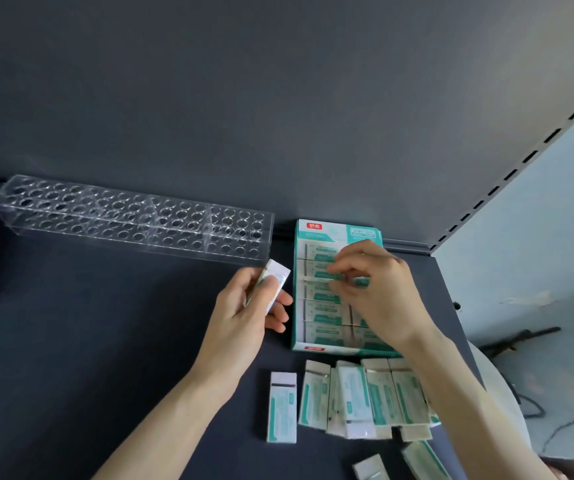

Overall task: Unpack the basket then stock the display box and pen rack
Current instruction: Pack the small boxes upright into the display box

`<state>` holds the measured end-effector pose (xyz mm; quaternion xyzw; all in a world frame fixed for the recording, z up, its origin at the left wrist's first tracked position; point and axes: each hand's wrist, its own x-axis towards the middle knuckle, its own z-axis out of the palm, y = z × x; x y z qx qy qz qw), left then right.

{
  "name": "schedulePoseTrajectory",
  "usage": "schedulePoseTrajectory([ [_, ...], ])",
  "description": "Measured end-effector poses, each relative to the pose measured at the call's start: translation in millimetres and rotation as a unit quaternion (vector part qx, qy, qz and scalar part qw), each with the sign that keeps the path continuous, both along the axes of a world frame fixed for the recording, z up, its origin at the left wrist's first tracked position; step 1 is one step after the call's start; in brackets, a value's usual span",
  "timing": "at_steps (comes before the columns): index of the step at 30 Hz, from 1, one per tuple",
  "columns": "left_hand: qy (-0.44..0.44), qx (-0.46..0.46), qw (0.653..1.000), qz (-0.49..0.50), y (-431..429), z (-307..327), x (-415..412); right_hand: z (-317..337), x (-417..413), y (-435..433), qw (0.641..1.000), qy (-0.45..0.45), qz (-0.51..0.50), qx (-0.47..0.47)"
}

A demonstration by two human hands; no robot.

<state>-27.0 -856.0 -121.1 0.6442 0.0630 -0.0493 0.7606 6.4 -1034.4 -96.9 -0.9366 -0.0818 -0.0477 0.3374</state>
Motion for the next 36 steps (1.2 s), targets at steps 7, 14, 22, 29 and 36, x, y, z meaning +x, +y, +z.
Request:
schedulePoseTrajectory([
  [7,0.005,-0.028,1.0,-0.005,1,0,1,-3,2,2,1.0,-0.001,-0.002,-0.009],
  [14,-0.008,-0.046,0.999,-0.022,2,4,-4,0,1,0,1.0,-0.003,-0.008,0.003],
  [22,-0.036,-0.095,0.994,-0.035,2,11,-6,20,-29,-2,0.947,0.148,0.077,0.275],
  [29,-0.086,-0.067,0.993,-0.035,-2,12,-10,16,-41,3,0.925,0.142,0.062,0.347],
  [36,-0.114,0.031,0.992,-0.04,-2,6,-9,13,-48,0,0.962,0.066,0.028,0.265],
])
